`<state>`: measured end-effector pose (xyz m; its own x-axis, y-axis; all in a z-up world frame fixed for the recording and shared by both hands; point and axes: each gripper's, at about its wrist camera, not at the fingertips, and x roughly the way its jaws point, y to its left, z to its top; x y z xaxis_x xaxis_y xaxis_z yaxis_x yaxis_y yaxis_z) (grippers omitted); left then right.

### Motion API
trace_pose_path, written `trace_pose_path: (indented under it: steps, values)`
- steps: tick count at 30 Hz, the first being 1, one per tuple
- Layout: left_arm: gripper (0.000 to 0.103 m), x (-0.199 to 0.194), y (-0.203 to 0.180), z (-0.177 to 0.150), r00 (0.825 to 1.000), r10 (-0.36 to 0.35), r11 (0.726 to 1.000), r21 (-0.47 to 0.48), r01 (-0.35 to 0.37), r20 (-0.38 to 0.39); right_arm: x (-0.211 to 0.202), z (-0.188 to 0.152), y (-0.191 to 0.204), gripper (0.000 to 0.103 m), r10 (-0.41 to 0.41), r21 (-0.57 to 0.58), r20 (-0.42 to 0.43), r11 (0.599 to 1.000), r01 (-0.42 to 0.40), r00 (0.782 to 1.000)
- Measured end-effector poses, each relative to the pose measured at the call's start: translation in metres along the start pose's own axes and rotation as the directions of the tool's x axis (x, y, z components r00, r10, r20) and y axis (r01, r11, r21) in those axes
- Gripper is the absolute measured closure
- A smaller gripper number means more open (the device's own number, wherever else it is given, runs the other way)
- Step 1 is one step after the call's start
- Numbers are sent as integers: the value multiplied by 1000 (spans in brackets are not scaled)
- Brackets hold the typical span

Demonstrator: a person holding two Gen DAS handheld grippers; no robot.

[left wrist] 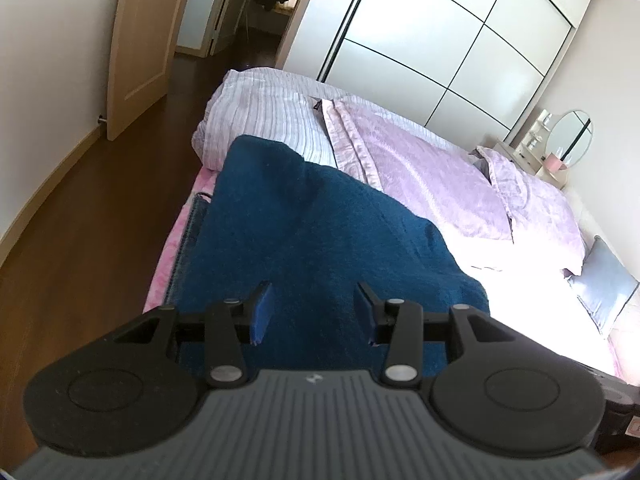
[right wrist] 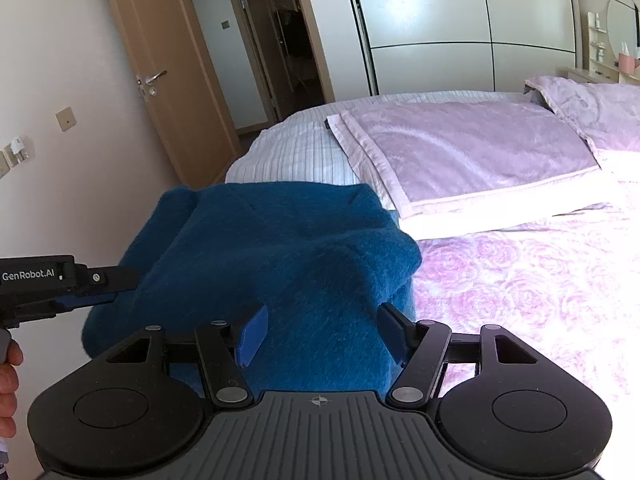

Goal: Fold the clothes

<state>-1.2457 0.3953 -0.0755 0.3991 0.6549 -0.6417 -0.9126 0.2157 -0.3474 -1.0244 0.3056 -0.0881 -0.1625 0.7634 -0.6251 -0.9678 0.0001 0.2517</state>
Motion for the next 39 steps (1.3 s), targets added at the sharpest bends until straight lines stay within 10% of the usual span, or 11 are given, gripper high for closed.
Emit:
trace_pose_path:
  steps: [12,30,39]
  values:
    - [56,-44,-28,-18,995,101,991,91,-99,-20,-40,-16,10,39,22,-23,-26,999,-23,999]
    - [31,-98,-53,-42,949,311,920,236,-314,48,-87,-39,54,39,-158,-69,-56,986,154,986]
    - [25,-123,-58,-53,949,290,933,185,-309,119,-99,-44,59,39,-148,-136,-28,980,143,989]
